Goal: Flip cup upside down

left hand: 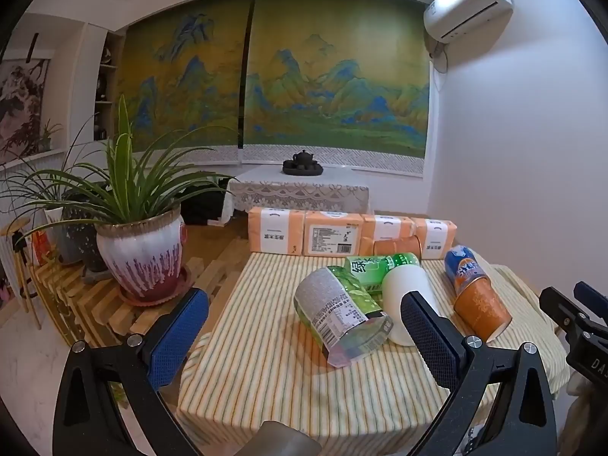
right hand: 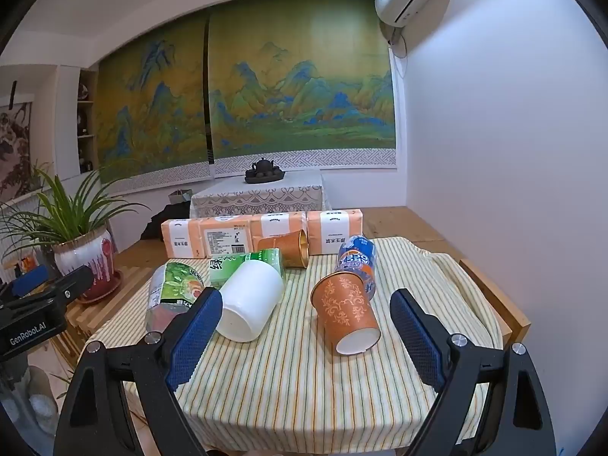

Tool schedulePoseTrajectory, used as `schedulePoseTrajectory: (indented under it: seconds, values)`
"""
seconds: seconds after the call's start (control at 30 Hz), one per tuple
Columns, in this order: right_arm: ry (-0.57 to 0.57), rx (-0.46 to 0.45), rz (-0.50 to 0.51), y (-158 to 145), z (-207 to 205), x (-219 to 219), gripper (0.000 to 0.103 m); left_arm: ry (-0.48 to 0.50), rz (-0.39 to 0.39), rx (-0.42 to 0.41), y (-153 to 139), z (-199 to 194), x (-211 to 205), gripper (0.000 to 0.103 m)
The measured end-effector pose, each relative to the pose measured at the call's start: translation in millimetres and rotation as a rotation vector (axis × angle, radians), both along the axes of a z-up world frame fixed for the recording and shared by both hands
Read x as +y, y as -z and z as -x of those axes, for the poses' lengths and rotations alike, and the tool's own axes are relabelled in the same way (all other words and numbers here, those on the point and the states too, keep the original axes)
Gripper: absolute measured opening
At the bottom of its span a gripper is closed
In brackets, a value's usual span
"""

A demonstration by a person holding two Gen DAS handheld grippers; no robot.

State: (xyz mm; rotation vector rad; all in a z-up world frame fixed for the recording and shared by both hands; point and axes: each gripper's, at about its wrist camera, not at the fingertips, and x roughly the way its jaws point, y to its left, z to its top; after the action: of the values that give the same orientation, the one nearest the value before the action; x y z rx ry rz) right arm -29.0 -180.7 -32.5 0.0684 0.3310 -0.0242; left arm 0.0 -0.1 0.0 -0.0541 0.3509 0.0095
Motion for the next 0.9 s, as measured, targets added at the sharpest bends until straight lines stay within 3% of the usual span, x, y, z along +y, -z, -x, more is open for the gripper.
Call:
schedulePoseTrajectory:
  seconds: [0.9]
  values:
    - [-0.003, -0.001, -0.008, -0.2, -0.9, 0.5, 0.088, -0.002, 0.000, -0.001, 0.1, 0.2, -0.4, 0.102]
